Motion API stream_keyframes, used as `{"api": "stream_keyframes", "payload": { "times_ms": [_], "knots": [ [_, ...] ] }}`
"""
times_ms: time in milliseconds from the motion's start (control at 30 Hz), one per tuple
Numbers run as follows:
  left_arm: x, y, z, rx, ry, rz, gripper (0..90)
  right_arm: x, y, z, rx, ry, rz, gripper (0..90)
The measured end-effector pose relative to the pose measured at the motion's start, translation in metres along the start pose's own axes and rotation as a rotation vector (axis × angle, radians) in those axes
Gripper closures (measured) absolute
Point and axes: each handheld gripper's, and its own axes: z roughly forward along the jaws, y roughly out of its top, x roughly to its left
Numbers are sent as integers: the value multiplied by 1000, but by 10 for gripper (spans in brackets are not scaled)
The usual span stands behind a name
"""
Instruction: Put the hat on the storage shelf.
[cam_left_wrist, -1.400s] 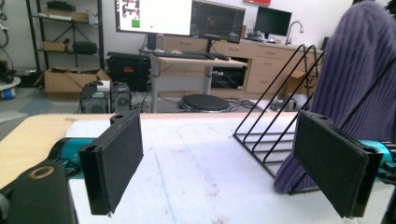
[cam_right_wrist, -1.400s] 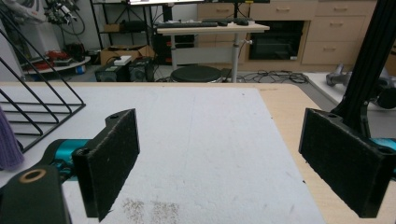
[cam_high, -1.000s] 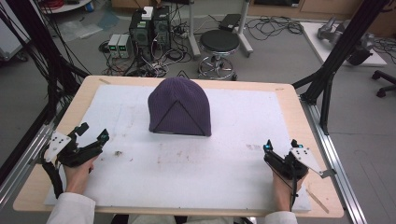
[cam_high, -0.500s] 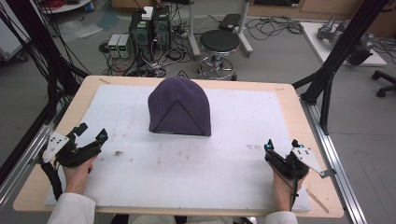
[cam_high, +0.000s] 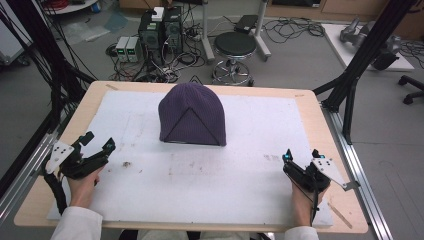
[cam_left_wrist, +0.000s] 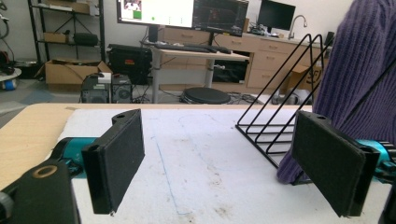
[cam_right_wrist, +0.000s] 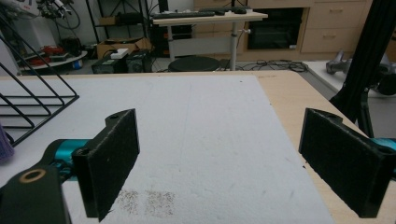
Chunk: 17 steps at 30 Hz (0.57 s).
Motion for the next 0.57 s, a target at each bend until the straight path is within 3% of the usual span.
{"api": "stream_keyframes", "payload": {
  "times_ms": [567],
  "knots": [
    [-1,0,1,2,-16,6,178,-1,0,1,-1,6,3,118]
  ]
}}
